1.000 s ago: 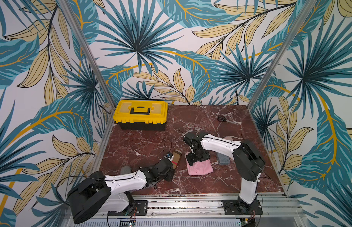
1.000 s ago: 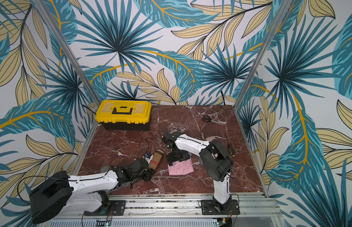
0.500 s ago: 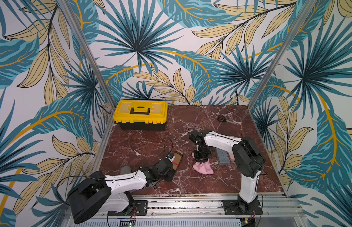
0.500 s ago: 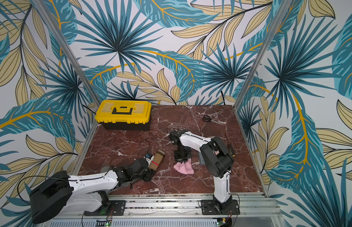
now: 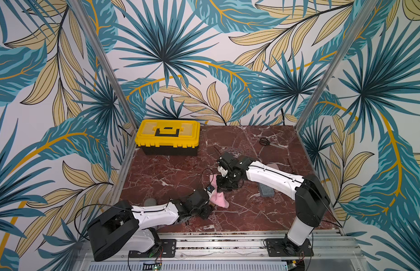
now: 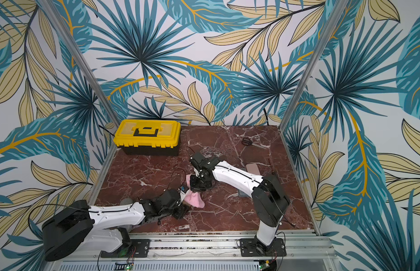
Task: Wipe the eyeglass case
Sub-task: Wipe the dirt from the eyeglass case.
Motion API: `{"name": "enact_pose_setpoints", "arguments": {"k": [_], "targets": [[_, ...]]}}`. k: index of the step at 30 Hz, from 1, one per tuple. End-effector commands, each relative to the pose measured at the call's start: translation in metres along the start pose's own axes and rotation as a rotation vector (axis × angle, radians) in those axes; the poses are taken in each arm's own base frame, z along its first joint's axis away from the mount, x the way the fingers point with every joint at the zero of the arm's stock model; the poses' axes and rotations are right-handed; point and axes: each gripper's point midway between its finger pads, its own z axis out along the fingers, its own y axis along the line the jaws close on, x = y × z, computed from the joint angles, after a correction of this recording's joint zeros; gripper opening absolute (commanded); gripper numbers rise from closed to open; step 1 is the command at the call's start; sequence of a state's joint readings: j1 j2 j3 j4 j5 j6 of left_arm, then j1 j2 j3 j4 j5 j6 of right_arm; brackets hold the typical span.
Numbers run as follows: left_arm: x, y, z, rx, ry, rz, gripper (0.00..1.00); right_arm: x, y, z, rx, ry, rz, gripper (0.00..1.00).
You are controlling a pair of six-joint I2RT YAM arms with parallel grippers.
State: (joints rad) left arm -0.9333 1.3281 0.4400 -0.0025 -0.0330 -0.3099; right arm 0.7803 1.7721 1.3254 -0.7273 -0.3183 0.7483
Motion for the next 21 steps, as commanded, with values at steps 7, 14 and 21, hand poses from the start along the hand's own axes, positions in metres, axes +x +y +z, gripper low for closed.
{"name": "enact_pose_setpoints", "arguments": {"k": [7,14,21], "targets": [[-0.015,-0.006,-0.007,0.036,-0.097,0.004,0.15,-0.025,-0.074,0.043,0.27,0.031,0.129,0.0],[-0.006,0.001,-0.005,0.003,-0.061,0.006,0.15,-0.067,-0.116,-0.01,0.632,-0.108,-0.098,0.0],[-0.006,0.006,-0.006,-0.022,-0.078,-0.014,0.15,-0.021,-0.025,-0.005,0.168,-0.029,-0.011,0.0]]}}
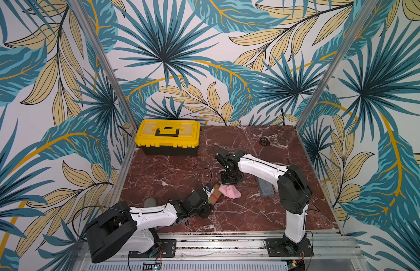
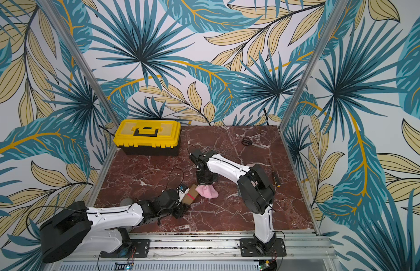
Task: Wipe the eyeglass case
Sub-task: Wipe the dirt from the eyeglass case.
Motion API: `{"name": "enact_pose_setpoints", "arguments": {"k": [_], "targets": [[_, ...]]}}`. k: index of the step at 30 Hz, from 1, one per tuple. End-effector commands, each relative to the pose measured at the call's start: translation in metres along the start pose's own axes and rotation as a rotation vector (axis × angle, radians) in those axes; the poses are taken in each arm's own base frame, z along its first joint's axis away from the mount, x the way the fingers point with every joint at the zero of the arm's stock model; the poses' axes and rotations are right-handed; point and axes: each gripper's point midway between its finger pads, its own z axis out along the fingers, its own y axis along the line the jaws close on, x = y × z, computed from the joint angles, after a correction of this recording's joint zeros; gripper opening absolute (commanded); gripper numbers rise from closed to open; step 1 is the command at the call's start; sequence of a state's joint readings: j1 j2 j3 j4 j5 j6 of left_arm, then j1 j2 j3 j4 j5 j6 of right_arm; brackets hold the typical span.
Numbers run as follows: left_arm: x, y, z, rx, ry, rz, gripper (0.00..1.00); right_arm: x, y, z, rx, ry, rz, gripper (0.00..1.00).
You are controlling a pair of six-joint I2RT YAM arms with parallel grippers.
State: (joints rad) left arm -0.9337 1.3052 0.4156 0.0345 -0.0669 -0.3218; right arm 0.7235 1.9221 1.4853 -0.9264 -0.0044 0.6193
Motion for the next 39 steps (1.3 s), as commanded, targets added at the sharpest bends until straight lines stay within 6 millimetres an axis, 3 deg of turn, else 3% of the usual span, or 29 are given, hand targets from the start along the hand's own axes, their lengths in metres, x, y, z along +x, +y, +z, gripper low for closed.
{"name": "enact_pose_setpoints", "arguments": {"k": [1,3,5,8,10,13,16,20,22,28,29,32,34,36,39], "targets": [[-0.002,0.001,-0.002,0.0,-0.035,0.004,0.15,0.027,0.051,-0.02,-0.257,0.067,0.055,0.0],[-0.004,0.0,-0.001,0.001,-0.04,0.011,0.15,0.029,0.067,-0.014,-0.337,0.093,0.098,0.0],[-0.005,0.0,0.0,-0.002,-0.039,0.024,0.15,0.022,0.063,0.0,-0.332,0.105,0.122,0.0],[-0.004,-0.002,0.001,-0.008,-0.038,0.045,0.15,-0.011,0.017,0.019,-0.157,0.056,0.116,0.0],[-0.003,-0.003,0.004,-0.009,-0.038,0.056,0.15,-0.042,-0.007,0.015,-0.037,0.0,0.063,0.0],[0.001,-0.007,0.01,-0.013,-0.008,0.069,0.15,-0.08,0.004,-0.002,-0.018,-0.06,-0.026,0.0],[0.003,-0.009,0.015,-0.02,0.015,0.057,0.15,-0.092,0.022,0.005,-0.033,-0.061,-0.048,0.0],[0.001,-0.006,0.017,-0.042,0.012,0.02,0.15,-0.077,0.032,0.036,-0.017,-0.007,-0.042,0.0],[0.001,-0.003,0.016,-0.058,0.015,0.001,0.15,-0.061,0.045,0.038,-0.04,0.006,-0.062,0.0],[0.003,0.004,0.016,-0.093,0.013,-0.022,0.15,0.016,0.085,0.044,-0.229,0.159,-0.018,0.0],[0.003,0.005,0.016,-0.1,0.011,-0.026,0.15,0.035,0.1,0.045,-0.279,0.197,-0.017,0.0],[0.003,0.008,0.015,-0.119,0.011,-0.034,0.15,0.055,0.122,0.047,-0.403,0.274,0.032,0.0],[0.003,0.011,0.012,-0.133,0.009,-0.043,0.15,0.055,0.118,0.051,-0.402,0.288,0.041,0.0],[0.005,0.013,0.01,-0.143,0.011,-0.058,0.15,0.046,0.097,0.055,-0.329,0.263,0.017,0.0],[0.008,0.016,0.005,-0.148,0.011,-0.082,0.15,0.009,0.035,0.055,-0.141,0.181,0.017,0.0]]}}
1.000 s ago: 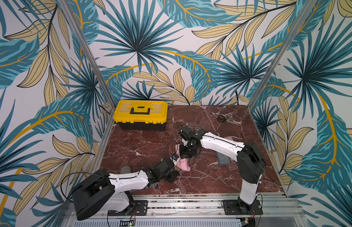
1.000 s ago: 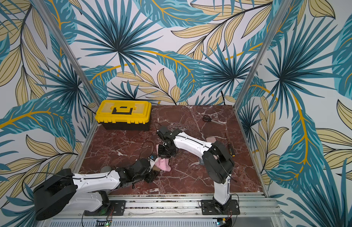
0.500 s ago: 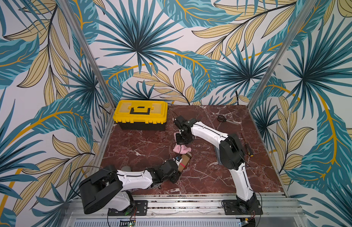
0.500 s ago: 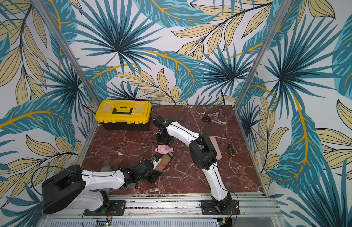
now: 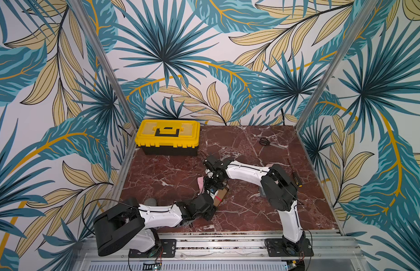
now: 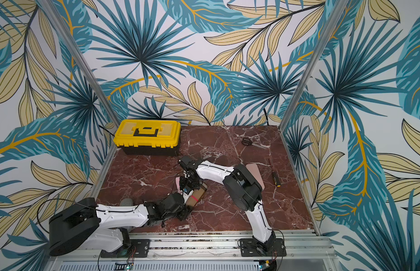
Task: Wipe the eyeglass case
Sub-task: Wipe the dirt from the eyeglass case.
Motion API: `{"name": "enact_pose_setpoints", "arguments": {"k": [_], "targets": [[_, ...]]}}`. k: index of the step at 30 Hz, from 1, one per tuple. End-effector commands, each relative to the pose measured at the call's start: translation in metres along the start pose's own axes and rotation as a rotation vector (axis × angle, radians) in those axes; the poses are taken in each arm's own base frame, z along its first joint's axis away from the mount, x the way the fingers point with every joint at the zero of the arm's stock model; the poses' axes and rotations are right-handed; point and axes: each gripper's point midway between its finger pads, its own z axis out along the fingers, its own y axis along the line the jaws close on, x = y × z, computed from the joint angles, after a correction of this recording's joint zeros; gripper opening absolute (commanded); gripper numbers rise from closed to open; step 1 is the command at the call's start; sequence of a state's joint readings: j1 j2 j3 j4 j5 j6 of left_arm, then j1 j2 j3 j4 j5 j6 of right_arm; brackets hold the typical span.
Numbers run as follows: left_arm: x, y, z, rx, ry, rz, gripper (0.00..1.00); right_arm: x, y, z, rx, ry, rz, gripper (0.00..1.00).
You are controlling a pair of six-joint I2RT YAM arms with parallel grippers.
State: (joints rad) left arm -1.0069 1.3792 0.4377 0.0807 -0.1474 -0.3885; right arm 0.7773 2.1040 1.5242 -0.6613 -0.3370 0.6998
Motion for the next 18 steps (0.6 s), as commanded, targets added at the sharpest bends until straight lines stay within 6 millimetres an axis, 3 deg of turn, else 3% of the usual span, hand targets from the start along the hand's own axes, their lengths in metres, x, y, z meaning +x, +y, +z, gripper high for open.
{"name": "enact_pose_setpoints", "arguments": {"k": [1,3,5,10,13,15,18], "targets": [[0.009,0.028,-0.005,-0.118,0.023,-0.078,0.15,-0.01,-0.08,-0.023,0.282,0.01,0.015,0.0],[0.013,0.029,-0.007,-0.12,0.025,-0.091,0.14,-0.028,-0.111,-0.042,0.41,-0.044,-0.003,0.0],[0.015,0.03,-0.007,-0.12,0.028,-0.097,0.14,-0.037,-0.128,-0.05,0.468,-0.047,-0.019,0.0],[0.016,0.03,-0.006,-0.114,0.04,-0.103,0.14,-0.031,-0.12,-0.048,0.403,-0.031,-0.027,0.0],[0.017,0.03,-0.005,-0.108,0.047,-0.111,0.14,-0.034,-0.137,-0.064,0.492,-0.078,-0.044,0.0],[0.016,0.029,-0.004,-0.098,0.049,-0.109,0.15,-0.038,-0.132,-0.069,0.452,-0.097,-0.046,0.0],[0.014,0.024,-0.001,-0.069,0.056,-0.1,0.15,-0.042,-0.097,-0.06,0.27,-0.108,-0.031,0.0]]}}
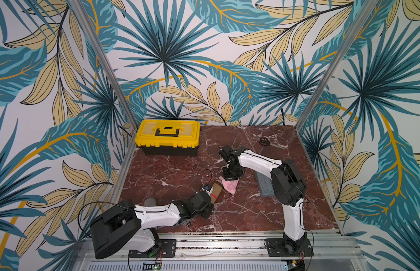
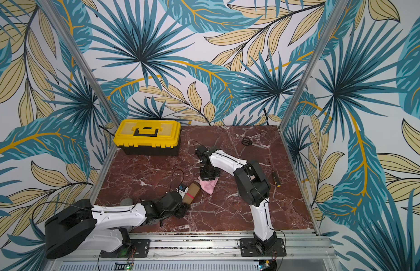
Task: Wipe the eyeglass case
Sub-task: Wipe the dirt from the eyeglass case.
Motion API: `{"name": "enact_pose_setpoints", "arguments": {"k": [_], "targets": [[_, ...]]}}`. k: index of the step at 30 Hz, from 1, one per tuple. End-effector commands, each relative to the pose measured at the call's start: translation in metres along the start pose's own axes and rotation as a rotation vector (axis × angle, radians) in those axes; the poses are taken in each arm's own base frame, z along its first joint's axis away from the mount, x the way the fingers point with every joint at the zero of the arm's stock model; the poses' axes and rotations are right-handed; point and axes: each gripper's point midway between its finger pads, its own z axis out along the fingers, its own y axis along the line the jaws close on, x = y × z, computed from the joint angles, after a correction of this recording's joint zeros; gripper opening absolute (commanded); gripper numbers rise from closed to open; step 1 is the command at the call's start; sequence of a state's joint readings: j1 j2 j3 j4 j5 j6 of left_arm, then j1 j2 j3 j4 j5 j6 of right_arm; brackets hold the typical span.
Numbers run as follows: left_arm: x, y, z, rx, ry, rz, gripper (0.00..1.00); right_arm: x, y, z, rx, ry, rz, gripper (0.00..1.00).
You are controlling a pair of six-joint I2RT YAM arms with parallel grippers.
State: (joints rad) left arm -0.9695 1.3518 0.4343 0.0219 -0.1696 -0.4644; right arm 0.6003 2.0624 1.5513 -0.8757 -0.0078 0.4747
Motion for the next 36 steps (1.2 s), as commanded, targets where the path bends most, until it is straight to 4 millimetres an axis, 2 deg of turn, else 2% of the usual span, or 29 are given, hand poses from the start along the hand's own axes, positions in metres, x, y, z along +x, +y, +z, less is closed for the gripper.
{"name": "enact_pose_setpoints", "arguments": {"k": [1,4,8,11,15,17,19,22,27,31,34,36], "targets": [[0.009,0.004,0.004,0.0,0.04,0.003,0.15,0.003,0.027,-0.006,-0.145,0.005,0.021,0.0],[0.006,0.0,0.006,0.028,0.052,0.005,0.15,0.011,0.044,0.01,-0.275,0.022,0.165,0.0],[0.002,-0.005,0.006,0.054,0.061,0.004,0.15,0.047,0.062,0.018,-0.416,0.046,0.311,0.0],[-0.003,-0.006,0.003,0.063,0.047,0.003,0.15,0.073,0.088,0.007,-0.513,0.06,0.335,0.0],[-0.009,-0.011,0.0,0.09,0.034,0.006,0.15,0.1,0.138,-0.013,-0.652,0.121,0.296,0.0],[-0.009,-0.012,-0.001,0.102,0.038,0.006,0.15,0.105,0.155,-0.019,-0.703,0.147,0.287,0.0],[-0.009,-0.014,-0.001,0.112,0.041,0.006,0.15,0.099,0.161,-0.023,-0.713,0.137,0.268,0.0],[-0.009,-0.018,-0.002,0.131,0.05,0.009,0.15,0.076,0.149,-0.021,-0.648,0.082,0.238,0.0],[-0.007,-0.024,-0.01,0.168,0.067,-0.007,0.15,0.021,0.09,-0.004,-0.474,-0.001,0.29,0.0],[-0.001,-0.025,-0.019,0.187,0.085,-0.03,0.15,-0.016,0.053,0.006,-0.367,-0.045,0.304,0.0],[0.001,-0.021,-0.026,0.177,0.093,-0.055,0.15,-0.029,0.029,0.003,-0.288,-0.077,0.291,0.0],[0.001,-0.017,-0.031,0.158,0.089,-0.069,0.16,-0.03,0.018,-0.003,-0.252,-0.097,0.275,0.0]]}}
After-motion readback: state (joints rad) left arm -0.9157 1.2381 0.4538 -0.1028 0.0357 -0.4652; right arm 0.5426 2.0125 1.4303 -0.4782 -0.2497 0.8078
